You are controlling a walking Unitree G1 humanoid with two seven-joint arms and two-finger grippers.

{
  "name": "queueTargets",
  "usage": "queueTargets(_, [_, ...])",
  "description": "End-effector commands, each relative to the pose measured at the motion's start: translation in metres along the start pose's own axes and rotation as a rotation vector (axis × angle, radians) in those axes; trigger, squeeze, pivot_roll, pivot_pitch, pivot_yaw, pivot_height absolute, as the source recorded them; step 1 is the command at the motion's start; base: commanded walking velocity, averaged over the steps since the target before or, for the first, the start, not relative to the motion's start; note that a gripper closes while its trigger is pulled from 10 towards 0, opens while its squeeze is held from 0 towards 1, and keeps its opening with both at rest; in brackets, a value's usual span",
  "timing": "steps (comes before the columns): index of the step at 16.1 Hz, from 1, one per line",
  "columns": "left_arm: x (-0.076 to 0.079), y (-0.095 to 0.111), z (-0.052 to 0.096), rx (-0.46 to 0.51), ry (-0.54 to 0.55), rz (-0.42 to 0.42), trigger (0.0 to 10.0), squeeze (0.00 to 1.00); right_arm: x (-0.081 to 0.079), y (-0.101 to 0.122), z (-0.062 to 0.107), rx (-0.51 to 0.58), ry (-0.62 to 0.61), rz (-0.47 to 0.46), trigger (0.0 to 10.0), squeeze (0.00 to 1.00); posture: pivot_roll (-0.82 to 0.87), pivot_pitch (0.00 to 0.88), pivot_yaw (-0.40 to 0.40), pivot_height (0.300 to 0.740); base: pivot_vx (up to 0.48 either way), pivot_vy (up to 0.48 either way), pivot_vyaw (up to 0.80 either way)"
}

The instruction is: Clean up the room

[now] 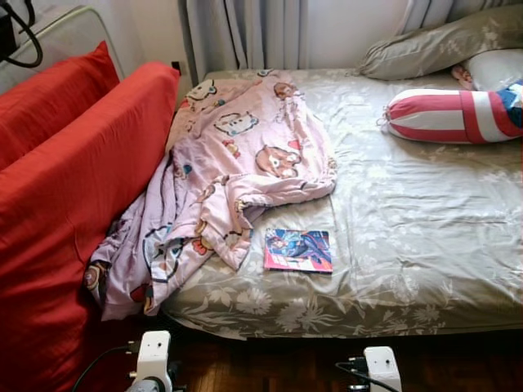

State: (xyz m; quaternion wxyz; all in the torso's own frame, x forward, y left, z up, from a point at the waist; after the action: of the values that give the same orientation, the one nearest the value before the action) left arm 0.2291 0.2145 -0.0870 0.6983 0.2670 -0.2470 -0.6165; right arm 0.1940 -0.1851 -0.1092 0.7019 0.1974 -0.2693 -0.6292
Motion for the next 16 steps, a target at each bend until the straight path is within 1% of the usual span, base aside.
queueTargets(1, [-0.0016,-0.0043,0.001,-0.014,0.0,0.008,10.0,0.0,-0.0026,-0.0059,0.0012,-0.02,0.013,0.016,10.0,0.0,0.01,0.068,-0.001,0.74,0.0,0.0,0.51])
queueTargets(3, [-0.0013,-0.0038,0.0009,-0.01,-0.001,0.014,10.0,0.0,-0.003,-0.007,0.0014,-0.023,0.013,0.022,10.0,0.0,0.01,0.066,-0.002,0.74,0.0,0.0,0.66])
queueTargets(5, [-0.0013,-0.0036,0.0009,-0.008,-0.001,0.015,10.0,0.0,-0.0032,-0.0077,0.0016,-0.025,0.013,0.018,10.0,0.0,0.01,0.065,-0.002,0.74,0.0,0.0,0.0])
queueTargets(12, [0.0003,-0.003,0.0007,-0.005,-0.007,0.022,10.0,0.0,-0.0048,-0.0092,0.0017,-0.035,0.02,0.048,10.0,0.0,0.01,0.065,-0.003,0.74,0.261,0.0,0.0])
queueTargets(14, [0.0,-0.0028,0.0007,-0.002,-0.001,0.019,10.0,0.0,-0.0062,-0.0087,0.0017,-0.032,0.027,0.06,10.0,0.0,0.01,0.065,-0.003,0.74,0.306,0.0,0.57])
queueTargets(16, [0.001,-0.0025,0.0006,0.001,-0.004,0.022,10.0,0.0,-0.0054,-0.009,0.0019,-0.03,0.024,0.043,10.0,0.0,0.01,0.062,-0.003,0.74,0.311,0.0,0.0])
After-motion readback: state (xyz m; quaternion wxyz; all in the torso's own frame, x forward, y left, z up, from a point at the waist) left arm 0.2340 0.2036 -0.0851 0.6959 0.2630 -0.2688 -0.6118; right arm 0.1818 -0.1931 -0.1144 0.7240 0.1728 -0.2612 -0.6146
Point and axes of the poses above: a point about 5 cm out from each wrist's last joint towards the gripper, its own z axis pointing back from the gripper into the wrist, its own y axis along the axis of the wrist's last joint, x = y × z, the point moved 3 cm from there along -z, pointing out of the wrist towards the gripper, and after that the axes turned 4 degrees about z, right-handed, at the moved point
